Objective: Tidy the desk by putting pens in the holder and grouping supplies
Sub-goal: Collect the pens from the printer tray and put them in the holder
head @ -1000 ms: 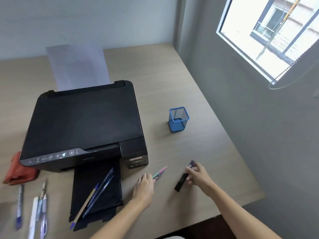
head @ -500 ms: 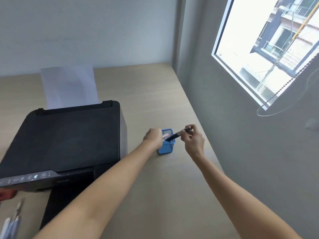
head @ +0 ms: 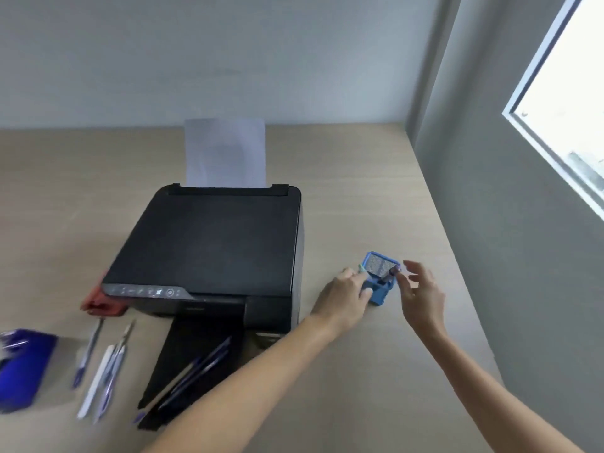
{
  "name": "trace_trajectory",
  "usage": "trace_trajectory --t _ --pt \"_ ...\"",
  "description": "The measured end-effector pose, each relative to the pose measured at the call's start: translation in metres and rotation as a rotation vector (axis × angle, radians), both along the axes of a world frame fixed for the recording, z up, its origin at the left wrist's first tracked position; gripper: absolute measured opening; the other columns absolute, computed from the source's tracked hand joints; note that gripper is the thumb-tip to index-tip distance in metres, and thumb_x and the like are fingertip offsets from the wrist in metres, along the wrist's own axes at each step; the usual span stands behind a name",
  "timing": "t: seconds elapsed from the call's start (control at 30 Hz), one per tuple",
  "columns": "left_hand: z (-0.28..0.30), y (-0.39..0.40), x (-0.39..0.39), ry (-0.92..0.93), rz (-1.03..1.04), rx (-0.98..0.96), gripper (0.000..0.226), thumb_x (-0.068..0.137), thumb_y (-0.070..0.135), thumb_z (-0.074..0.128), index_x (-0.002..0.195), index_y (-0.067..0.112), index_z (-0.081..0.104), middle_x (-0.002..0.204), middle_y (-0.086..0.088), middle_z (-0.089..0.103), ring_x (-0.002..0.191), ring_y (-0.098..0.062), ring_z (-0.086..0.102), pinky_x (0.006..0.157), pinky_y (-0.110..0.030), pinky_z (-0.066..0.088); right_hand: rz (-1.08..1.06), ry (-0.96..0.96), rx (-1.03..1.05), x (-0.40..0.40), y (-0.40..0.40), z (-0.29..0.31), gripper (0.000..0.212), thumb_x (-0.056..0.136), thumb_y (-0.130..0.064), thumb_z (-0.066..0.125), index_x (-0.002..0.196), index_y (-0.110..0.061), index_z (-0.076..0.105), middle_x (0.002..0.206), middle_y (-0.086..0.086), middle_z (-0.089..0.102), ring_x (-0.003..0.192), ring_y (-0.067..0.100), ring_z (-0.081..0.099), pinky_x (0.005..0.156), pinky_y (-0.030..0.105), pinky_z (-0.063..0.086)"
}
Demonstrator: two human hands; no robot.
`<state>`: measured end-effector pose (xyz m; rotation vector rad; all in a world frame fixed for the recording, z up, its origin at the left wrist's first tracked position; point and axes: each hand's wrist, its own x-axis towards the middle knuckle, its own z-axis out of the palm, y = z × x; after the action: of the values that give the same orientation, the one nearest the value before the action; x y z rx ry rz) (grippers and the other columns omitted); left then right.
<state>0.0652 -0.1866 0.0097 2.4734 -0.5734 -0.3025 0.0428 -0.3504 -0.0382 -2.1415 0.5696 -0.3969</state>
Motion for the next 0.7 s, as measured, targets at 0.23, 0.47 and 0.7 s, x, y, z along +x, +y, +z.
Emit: trace_trajectory --t 0.23,0.47,0.7 --pt "-0.044 0.190 -0.097 0.030 0.274 -0.131 0.016 0.092 0.027 0.054 0.088 0.020 0.069 0.082 0.004 0.068 0.072 -0.009 0.061 0.069 -0.027 0.048 0.172 0.198 0.051 -0.084 0.086 -0.026 0.031 0.086 -0.004 0.063 0.073 -0.032 0.060 0.062 -0.001 0.064 0.061 0.026 0.064 0.054 0.013 0.045" --pt "-0.082 0.339 -0.081 0.100 0.522 0.137 0.015 0.086 0.011 0.064 0.101 0.009 0.067 0.095 -0.002 0.061 0.089 -0.021 0.062 0.076 -0.023 0.043 0.517 0.423 0.034 -0.099 0.221 -0.043 0.027 0.077 -0.016 0.053 0.057 -0.034 0.056 0.053 -0.007 0.061 0.055 0.015 0.063 0.059 0.036 0.057" --pt "-0.094 0.373 -0.074 0.127 0.241 0.156 0.019 0.090 0.018 0.062 0.105 0.007 0.064 0.099 0.002 0.052 0.096 -0.018 0.058 0.076 -0.018 0.038 0.478 0.567 0.009 -0.064 0.333 -0.029 0.045 0.089 -0.034 0.055 0.048 -0.021 0.044 0.051 -0.004 0.052 0.045 0.013 0.048 0.045 0.022 0.038"
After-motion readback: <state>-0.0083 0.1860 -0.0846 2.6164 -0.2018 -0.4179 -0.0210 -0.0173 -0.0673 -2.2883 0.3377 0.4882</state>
